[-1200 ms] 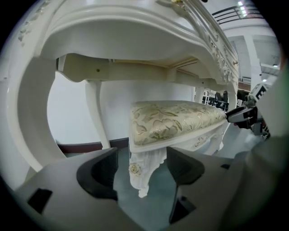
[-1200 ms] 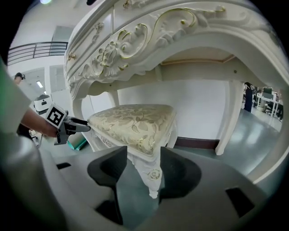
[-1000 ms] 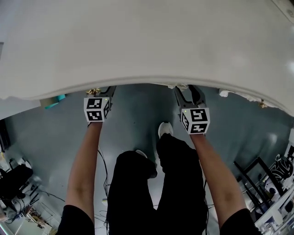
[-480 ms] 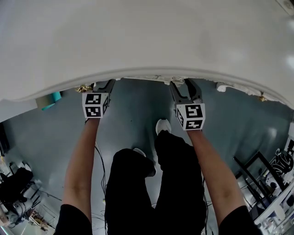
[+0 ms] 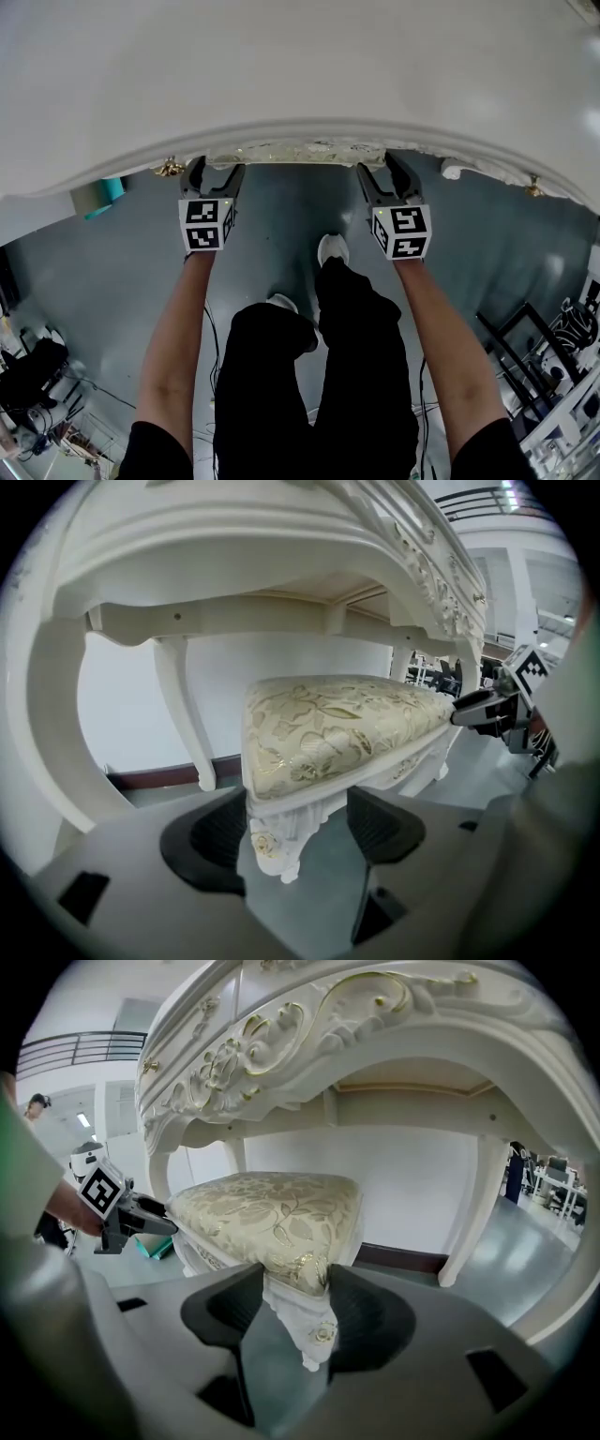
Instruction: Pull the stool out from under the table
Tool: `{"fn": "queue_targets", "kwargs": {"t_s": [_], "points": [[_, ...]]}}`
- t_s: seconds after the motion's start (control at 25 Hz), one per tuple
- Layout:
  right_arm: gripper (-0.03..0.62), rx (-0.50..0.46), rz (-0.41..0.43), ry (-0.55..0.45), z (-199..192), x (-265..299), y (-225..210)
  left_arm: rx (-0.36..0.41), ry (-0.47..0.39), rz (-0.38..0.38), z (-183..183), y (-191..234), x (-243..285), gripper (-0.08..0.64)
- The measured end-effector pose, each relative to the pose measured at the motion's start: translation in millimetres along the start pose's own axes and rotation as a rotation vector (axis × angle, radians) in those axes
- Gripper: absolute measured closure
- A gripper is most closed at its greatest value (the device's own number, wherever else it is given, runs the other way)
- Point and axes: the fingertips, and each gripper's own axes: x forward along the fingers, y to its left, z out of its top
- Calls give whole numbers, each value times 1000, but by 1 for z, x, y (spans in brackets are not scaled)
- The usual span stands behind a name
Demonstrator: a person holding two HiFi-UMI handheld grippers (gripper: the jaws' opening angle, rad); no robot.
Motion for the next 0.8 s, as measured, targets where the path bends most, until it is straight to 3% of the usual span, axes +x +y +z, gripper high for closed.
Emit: {"fn": "queue_targets", "kwargs": {"t_s": [0.8], "points": [[360, 18, 7, 103, -56, -83, 27, -31, 99, -39, -54, -60, -74, 221]]}}
